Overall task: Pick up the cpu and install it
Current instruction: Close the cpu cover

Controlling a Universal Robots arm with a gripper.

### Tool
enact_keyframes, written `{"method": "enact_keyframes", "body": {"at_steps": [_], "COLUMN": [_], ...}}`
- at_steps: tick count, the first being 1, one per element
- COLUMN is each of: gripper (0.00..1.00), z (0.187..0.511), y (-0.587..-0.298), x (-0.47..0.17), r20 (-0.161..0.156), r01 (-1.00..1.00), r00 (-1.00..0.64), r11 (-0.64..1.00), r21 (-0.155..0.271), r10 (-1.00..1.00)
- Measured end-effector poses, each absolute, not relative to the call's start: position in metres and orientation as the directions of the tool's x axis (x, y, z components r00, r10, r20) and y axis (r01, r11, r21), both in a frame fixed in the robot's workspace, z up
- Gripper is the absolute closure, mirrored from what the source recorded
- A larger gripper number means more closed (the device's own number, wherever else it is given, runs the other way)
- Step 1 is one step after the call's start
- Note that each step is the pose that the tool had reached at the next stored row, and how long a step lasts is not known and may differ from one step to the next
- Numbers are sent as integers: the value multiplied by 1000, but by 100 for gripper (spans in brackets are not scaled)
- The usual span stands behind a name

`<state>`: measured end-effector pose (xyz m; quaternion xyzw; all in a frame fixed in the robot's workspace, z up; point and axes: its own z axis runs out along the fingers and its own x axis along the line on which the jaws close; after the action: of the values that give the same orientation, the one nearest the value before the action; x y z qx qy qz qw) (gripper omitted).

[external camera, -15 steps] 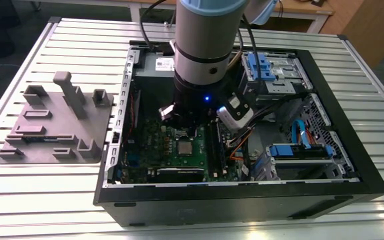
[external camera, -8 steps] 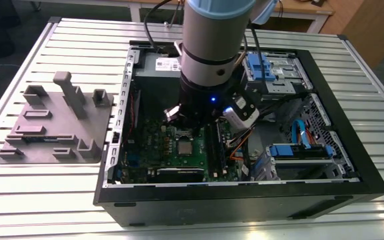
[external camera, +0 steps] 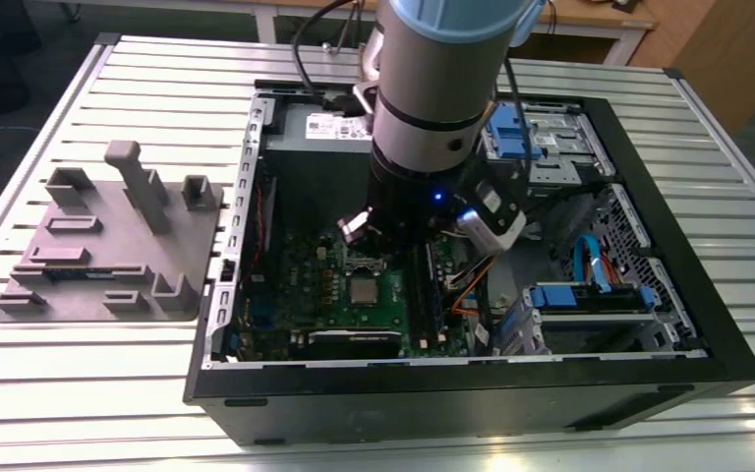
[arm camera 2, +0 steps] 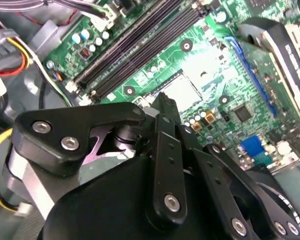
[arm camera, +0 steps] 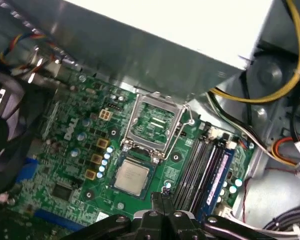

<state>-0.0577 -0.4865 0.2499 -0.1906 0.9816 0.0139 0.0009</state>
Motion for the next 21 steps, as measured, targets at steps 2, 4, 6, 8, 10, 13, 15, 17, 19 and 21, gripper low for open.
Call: {"method": "enact_keyframes", "body": {"at_steps": [2, 4, 6, 8, 10, 13, 15, 17, 19, 21], "gripper": [89, 89, 89, 89, 89, 89, 89, 89, 89, 89], "z": [250, 249, 249, 249, 248, 248, 248, 247, 247, 247], "y": [-486, -486, -487, -486, -486, -487, -487, -486, -486, -486], "x": [-58, -58, -58, -58, -58, -58, -57, -56, -56, -56], "r20": [-7, -7, -7, -7, -8, -12, -19, -34, -55, -77], "r01": [-407, -442, -473, -505, -536, -570, -580, -585, -588, -591], "r00": [-913, -897, -881, -863, -844, -822, -814, -811, -809, -807], "r11": [913, 897, 880, 863, 844, 821, 813, 809, 804, 798], "r21": [27, 27, 27, 27, 27, 30, 39, 61, 90, 119], "r10": [-407, -442, -473, -505, -536, -570, -580, -584, -585, -586]}}
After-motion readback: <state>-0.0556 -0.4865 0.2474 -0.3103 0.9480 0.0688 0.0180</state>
